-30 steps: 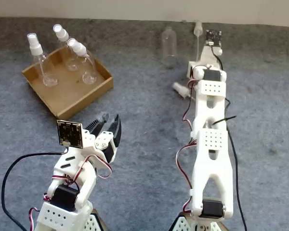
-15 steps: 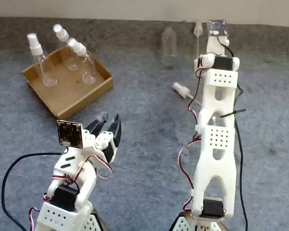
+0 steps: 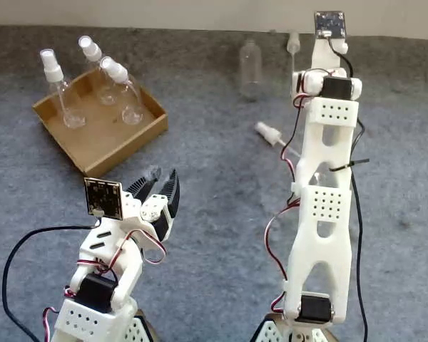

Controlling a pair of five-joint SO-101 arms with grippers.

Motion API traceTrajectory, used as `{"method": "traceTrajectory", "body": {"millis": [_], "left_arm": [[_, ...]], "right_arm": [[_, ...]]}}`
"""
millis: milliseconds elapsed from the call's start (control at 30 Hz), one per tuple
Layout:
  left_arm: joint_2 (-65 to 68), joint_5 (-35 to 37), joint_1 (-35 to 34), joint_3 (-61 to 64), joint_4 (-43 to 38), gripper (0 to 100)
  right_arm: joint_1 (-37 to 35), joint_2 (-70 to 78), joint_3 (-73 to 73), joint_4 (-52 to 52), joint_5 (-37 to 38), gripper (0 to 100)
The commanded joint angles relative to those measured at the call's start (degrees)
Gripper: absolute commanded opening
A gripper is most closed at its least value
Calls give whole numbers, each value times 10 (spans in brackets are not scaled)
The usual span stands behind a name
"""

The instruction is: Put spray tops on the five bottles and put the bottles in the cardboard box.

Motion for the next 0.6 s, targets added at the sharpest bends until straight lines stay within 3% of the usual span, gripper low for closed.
{"method": "traceTrajectory", "body": {"millis": [0, 133, 333, 567], "left_arm": [[-4, -5, -9, 6, 3, 84], [-4, -5, -9, 6, 3, 84], [-4, -5, -8, 6, 3, 84], [-4, -5, -8, 6, 3, 84]], "right_arm": [[0, -21, -76, -54, 4, 161], [-7, 47, -76, -139, 7, 247], [-16, 169, -77, -360, 6, 249], [-45, 222, -77, -431, 7, 249]]}}
